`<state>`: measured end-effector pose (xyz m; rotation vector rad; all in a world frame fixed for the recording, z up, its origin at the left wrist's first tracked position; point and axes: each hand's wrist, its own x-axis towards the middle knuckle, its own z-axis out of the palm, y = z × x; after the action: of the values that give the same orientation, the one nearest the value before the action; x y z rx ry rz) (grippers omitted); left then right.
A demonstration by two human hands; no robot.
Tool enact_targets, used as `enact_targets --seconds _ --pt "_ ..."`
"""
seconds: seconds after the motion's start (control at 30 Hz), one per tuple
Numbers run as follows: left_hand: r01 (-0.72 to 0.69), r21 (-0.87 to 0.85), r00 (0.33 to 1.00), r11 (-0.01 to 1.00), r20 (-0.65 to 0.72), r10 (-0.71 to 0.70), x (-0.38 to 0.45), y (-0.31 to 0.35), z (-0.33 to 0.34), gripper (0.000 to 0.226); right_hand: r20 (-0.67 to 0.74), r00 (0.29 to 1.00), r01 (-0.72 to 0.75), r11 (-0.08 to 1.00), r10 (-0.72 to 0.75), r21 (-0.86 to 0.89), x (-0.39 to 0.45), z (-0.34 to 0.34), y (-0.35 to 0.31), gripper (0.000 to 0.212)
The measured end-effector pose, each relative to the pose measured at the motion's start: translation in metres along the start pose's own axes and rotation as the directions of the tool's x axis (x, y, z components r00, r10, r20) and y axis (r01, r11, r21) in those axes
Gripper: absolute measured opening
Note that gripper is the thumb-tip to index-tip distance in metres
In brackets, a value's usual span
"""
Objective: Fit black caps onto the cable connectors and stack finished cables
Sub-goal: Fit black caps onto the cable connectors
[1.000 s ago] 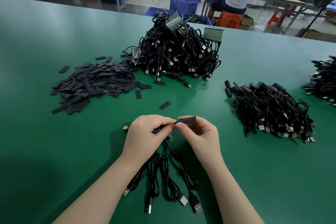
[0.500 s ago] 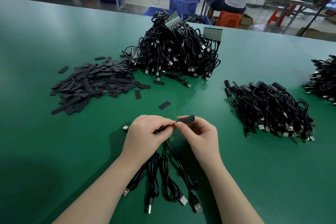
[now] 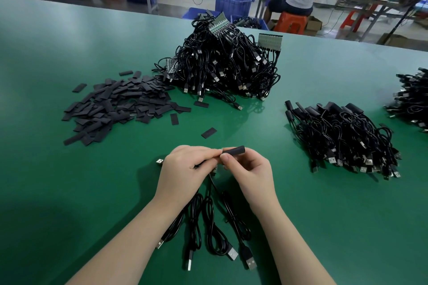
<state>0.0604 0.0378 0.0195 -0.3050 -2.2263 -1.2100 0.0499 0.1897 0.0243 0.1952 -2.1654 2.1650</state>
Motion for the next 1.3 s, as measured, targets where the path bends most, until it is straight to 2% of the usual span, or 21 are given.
enact_targets --seconds 0.07,0.17,0.23,0.33,0.6,0.77,0.93,1.07,1.3 --pt "0.022 -0.012 1.0 1.0 -0.005 -0.022 0.001 0.001 0.001 0.025 -0.017 1.0 0.018 1.0 -0.018 -0.008 -0.001 0.002 0.0 0.02" --pt "0.051 -0.031 0.998 0.998 -0.029 -0.051 0.001 0.0 0.002 0.021 -0.097 0.993 0.059 0.997 -0.064 -0.056 -0.003 0.003 0.001 0.045" --pt "0.088 -0.054 0.995 0.995 -0.04 -0.091 0.001 -0.001 0.001 0.02 -0.141 0.981 0.122 0.987 -0.137 -0.108 -0.004 0.003 0.001 0.053" --pt "0.114 -0.066 0.992 0.991 -0.05 -0.117 0.003 -0.001 0.0 0.019 -0.142 0.961 0.208 0.96 -0.236 -0.185 -0.005 0.004 0.003 0.052" --pt "0.099 -0.066 0.994 0.993 -0.037 -0.101 0.002 -0.003 -0.001 0.022 -0.079 0.955 0.249 0.916 -0.287 -0.313 -0.002 0.002 0.014 0.049" --pt "0.094 -0.072 0.996 0.993 0.012 -0.094 0.001 -0.005 0.001 0.023 -0.063 0.963 0.228 0.918 -0.262 -0.323 -0.001 -0.003 0.02 0.05" --pt "0.086 -0.051 0.996 0.995 0.012 -0.085 0.002 -0.005 0.003 0.022 -0.029 0.954 0.268 0.889 -0.299 -0.37 -0.002 -0.002 0.02 0.05" --pt "0.109 -0.05 0.994 0.993 0.024 -0.108 0.001 -0.006 0.004 0.02 -0.007 0.953 0.271 0.863 -0.303 -0.427 -0.002 -0.004 0.022 0.052" --pt "0.161 -0.081 0.986 0.984 0.054 -0.157 0.001 -0.007 0.008 0.021 -0.005 0.954 0.27 0.865 -0.3 -0.424 0.0 -0.01 0.023 0.052"
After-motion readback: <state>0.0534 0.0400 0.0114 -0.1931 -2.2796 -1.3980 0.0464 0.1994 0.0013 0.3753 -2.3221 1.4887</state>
